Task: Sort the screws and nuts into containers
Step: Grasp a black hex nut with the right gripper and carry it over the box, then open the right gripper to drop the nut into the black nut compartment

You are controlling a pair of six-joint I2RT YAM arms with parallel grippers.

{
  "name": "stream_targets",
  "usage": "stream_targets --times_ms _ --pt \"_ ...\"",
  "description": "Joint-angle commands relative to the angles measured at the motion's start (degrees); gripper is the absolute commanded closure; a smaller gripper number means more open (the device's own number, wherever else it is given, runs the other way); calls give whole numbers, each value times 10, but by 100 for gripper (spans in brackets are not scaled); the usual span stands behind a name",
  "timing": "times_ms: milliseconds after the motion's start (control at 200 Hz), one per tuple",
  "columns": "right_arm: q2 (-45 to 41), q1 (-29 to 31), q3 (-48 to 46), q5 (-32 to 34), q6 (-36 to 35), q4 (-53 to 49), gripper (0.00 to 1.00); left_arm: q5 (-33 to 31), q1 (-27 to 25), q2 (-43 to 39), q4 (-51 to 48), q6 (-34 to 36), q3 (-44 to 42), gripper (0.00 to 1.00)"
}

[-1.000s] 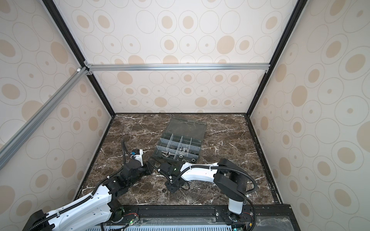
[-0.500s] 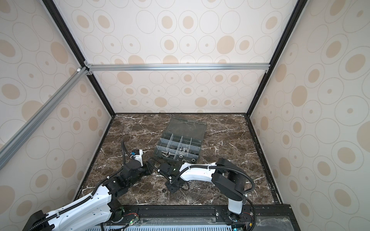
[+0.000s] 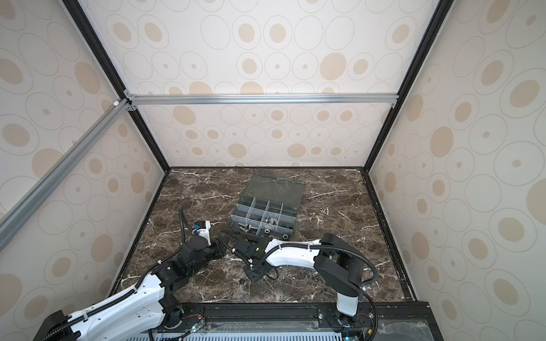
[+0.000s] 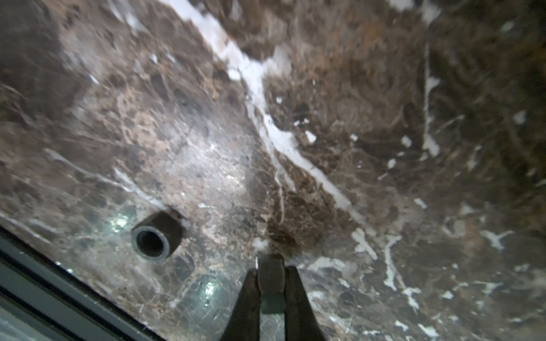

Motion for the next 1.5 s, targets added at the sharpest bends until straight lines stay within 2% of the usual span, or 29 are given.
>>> stream_targets --times_ms 0,155,415,625,800,1070,1135,1240,1310,1380,1495 --pt "-1 -24 52 32 -35 -16 91 -13 4 -8 5 -6 2 63" --pt "8 -69 101 46 -64 -3 91 -12 4 -11 11 -5 -4 63" --pt "60 -146 205 66 -73 65 91 -11 4 -9 18 -1 -9 63" --pt "134 -187 283 68 -71 46 91 -8 4 -15 9 2 -3 63" --pt "155 -207 289 97 -51 59 91 -10 4 -23 6 -1 -6 63" --pt "166 -218 288 87 -29 73 90 -10 4 -24 4 0 -4 63" --pt "166 -218 288 84 -29 74 86 -12 4 -27 1 0 -5 63" --pt "164 -218 285 86 -25 72 63 -15 4 -34 -3 -1 -5 63" --pt "161 -219 282 87 -23 72 53 -17 4 -37 -6 0 -6 63" --pt "159 -219 278 86 -22 71 47 -18 4 -39 -8 1 -5 63" --pt "153 -218 268 81 -17 78 45 -20 4 -42 -9 1 -4 63"
